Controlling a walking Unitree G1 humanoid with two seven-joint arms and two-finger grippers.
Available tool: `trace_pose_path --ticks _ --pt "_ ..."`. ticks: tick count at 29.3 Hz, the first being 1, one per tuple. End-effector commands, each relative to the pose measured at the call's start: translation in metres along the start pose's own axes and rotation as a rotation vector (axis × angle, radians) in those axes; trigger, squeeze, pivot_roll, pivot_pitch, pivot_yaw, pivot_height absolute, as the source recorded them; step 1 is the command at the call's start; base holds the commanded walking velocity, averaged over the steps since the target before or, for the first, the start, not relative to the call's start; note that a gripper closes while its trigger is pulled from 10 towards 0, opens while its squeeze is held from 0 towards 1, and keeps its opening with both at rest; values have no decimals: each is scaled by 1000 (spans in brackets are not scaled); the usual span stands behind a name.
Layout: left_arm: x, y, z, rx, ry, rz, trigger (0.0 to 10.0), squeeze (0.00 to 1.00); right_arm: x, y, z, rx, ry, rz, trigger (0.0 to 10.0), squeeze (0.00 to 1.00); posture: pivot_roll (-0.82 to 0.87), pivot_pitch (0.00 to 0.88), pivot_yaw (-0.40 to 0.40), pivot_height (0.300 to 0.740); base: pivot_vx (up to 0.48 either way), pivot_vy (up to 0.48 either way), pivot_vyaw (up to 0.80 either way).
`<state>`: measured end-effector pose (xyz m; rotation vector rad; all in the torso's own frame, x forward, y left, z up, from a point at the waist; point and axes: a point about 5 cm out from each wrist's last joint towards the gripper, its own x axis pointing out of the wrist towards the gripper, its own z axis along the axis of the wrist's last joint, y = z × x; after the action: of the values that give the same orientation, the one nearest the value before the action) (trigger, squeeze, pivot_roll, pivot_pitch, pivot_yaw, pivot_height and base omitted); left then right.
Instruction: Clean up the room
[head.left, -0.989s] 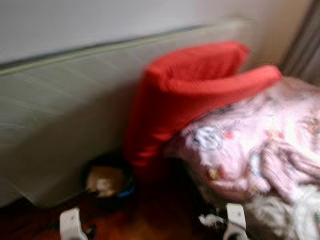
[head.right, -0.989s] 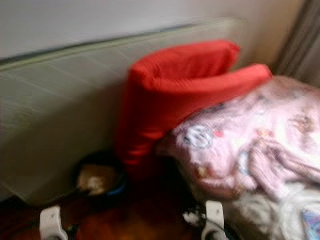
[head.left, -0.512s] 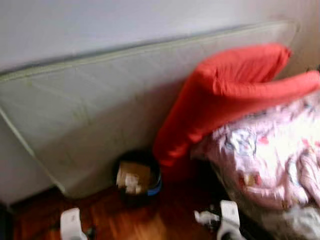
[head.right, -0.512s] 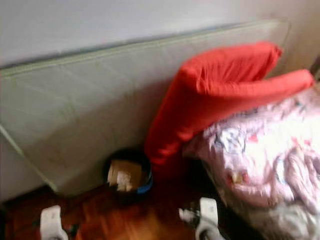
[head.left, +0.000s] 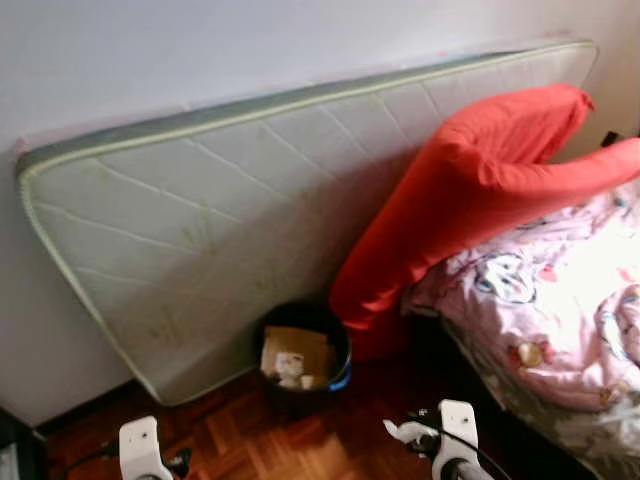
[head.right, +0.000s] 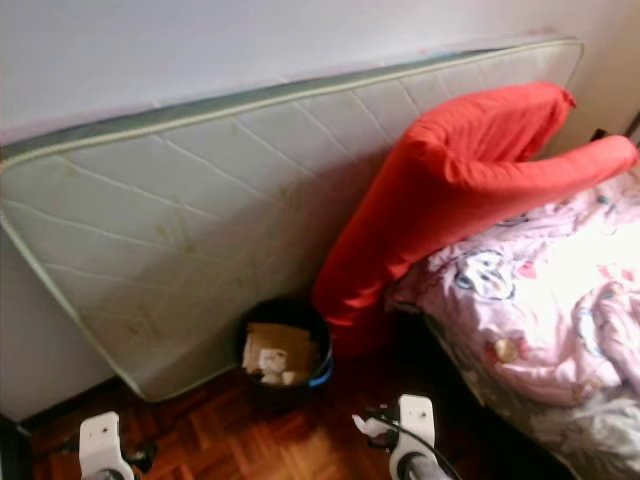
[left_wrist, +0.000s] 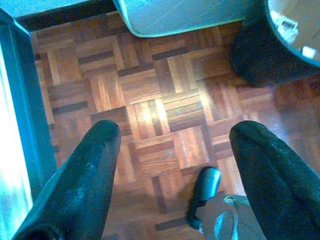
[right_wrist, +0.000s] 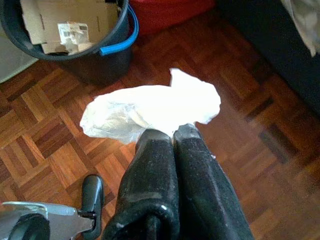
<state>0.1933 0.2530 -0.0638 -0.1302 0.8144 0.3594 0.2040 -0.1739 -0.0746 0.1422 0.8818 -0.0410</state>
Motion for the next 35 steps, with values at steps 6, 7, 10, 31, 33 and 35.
trace_pose_path --ticks 6,7,10,31,33,35 --pt "-1 -4 -5 10 24 -12 10000 0 -2 -7 -3 -12 10 -17 10000 0 152 14 -41 740 0 387 0" --pt "-1 -4 -5 10 23 -12 10000 0 -2 -7 -3 -12 10 -17 10000 0 152 14 -40 740 0 326 0" --pt "-1 -4 -5 9 22 -11 10000 0 -2 -7 -3 -14 11 -16 10000 0 152 14 -40 740 0 0 0" --pt "-1 -1 -5 6 26 -10 10000 0 -2 -7 -2 -20 7 0 10000 0 155 13 -41 740 51 0 24" --pt "-1 -1 -5 7 26 -10 10000 0 -2 -7 -2 -20 7 3 10000 0 155 13 -41 740 300 0 513" --pt "-1 -1 -5 6 26 -9 10000 0 -2 -7 -4 -20 9 4 10000 0 155 13 -41 740 0 0 800"
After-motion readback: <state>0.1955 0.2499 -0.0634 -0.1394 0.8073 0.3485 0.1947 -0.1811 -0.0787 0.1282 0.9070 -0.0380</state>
